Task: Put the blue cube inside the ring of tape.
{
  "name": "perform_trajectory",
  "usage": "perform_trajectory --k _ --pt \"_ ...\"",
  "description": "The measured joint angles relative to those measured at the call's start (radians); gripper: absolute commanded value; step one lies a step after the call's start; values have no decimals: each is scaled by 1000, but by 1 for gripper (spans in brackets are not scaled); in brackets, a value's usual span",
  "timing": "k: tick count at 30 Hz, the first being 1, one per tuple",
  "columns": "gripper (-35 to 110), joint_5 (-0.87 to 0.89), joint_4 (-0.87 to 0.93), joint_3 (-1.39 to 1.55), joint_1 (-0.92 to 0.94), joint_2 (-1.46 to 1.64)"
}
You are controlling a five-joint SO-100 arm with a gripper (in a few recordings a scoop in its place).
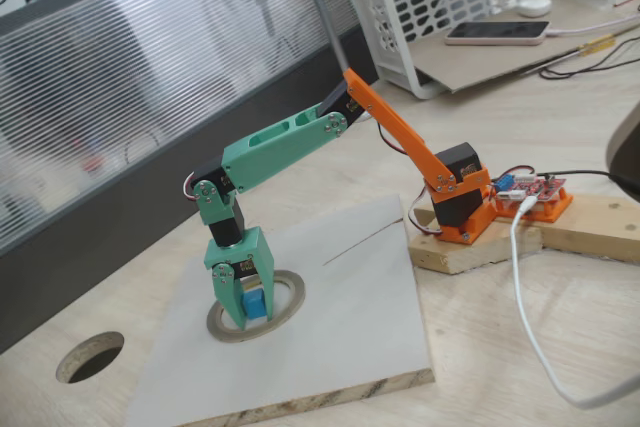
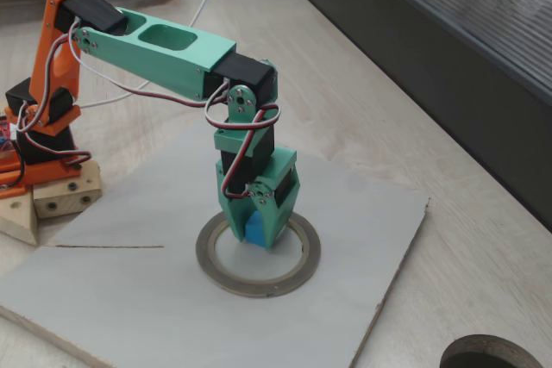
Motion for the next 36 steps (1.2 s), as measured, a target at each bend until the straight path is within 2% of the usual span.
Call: perform_trajectory --k 10,17,36 --pt "26 -2 28 0 0 51" --pt "37 -3 28 0 0 61" --pt "37 -3 135 0 0 147"
